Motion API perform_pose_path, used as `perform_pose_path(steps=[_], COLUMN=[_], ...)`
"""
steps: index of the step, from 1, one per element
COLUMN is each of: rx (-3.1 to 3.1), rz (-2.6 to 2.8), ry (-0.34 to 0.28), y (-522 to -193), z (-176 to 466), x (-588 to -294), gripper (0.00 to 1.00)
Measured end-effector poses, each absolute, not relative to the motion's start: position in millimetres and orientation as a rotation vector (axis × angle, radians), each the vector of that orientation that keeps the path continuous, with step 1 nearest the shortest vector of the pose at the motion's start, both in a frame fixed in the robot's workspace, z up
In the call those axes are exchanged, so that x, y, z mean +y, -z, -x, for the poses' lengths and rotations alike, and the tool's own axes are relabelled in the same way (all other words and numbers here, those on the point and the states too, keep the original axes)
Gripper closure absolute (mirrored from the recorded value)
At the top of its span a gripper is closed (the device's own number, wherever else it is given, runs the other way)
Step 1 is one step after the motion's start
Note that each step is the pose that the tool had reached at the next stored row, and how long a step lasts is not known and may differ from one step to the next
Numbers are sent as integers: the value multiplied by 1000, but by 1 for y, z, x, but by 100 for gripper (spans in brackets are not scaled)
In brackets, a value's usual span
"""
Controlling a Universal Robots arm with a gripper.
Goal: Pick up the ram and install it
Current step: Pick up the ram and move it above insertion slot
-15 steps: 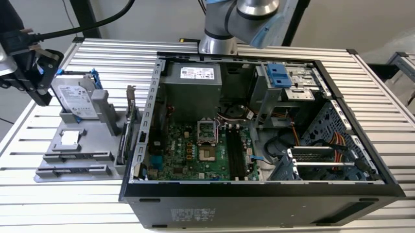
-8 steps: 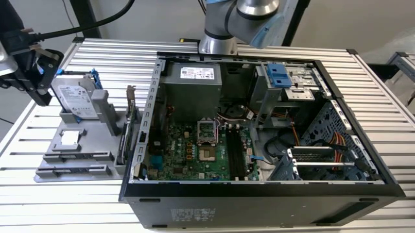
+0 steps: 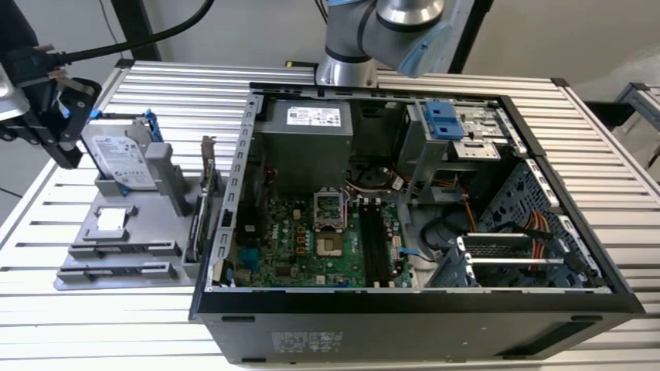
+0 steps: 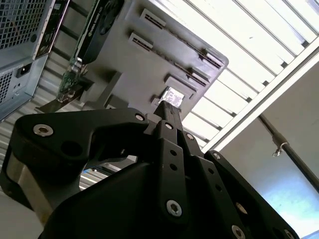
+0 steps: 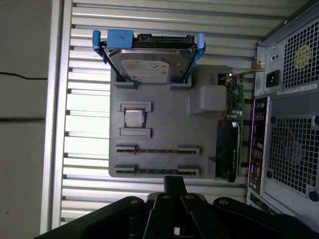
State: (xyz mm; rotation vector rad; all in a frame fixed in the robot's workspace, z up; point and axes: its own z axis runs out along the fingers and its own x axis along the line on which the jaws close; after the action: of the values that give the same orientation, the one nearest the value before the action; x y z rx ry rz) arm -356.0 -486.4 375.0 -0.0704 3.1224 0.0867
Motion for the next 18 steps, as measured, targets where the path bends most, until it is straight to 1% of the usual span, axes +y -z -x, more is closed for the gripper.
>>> perform_pose_path(steps=[18], rx=[3121], rz=[157], ry=[-87], y=[-375], z=[356], x=[-486], gripper=[100])
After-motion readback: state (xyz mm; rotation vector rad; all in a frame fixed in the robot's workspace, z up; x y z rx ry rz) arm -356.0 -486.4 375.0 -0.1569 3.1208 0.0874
